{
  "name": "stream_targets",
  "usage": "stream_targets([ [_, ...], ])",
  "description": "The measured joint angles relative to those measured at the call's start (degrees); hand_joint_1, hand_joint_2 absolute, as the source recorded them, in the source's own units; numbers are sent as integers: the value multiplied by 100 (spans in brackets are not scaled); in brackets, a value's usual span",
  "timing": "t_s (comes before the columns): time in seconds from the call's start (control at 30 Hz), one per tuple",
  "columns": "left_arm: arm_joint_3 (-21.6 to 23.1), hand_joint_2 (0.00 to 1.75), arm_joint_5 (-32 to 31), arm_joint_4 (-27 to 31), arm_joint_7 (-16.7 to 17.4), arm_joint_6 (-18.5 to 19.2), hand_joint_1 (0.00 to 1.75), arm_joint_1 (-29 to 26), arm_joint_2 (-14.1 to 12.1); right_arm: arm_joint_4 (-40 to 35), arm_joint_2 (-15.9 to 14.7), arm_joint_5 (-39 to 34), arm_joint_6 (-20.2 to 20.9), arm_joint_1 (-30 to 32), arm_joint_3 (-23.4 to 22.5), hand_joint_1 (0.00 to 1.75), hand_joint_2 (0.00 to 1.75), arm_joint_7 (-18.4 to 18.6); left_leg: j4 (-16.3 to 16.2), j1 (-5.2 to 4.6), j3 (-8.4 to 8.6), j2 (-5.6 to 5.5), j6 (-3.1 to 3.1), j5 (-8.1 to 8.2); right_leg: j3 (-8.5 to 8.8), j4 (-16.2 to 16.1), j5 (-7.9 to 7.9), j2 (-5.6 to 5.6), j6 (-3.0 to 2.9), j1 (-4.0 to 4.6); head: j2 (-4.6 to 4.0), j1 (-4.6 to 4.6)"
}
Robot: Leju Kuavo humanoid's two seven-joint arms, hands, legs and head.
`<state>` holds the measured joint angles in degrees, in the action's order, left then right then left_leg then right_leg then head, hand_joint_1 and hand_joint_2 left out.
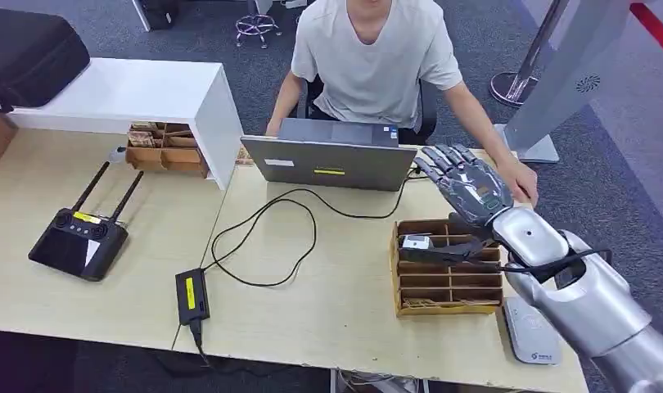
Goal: Pass the card to the sensor for recognition and then transmit it.
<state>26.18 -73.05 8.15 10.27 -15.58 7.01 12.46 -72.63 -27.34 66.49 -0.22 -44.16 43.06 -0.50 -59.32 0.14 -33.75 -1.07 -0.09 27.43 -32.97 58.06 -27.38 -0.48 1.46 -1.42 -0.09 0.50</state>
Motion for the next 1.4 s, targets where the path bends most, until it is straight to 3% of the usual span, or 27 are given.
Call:
stream_targets([
  [0.5, 50, 175, -33, -2, 0, 0, 0, 17, 9, 389, 118, -376, 573, -591, 476, 0, 175, 2, 0, 0, 0, 0, 0, 0, -1, 1, 0, 0, 0, 0, 0, 0],
  [1.4, 50, 175, 4, -2, 2, 0, 0, 18, 13, 658, 118, -479, 632, -728, 702, 0, 175, 85, -2, 0, 1, 1, 0, 0, -2, 1, 0, 1, 0, 0, 0, 0],
])
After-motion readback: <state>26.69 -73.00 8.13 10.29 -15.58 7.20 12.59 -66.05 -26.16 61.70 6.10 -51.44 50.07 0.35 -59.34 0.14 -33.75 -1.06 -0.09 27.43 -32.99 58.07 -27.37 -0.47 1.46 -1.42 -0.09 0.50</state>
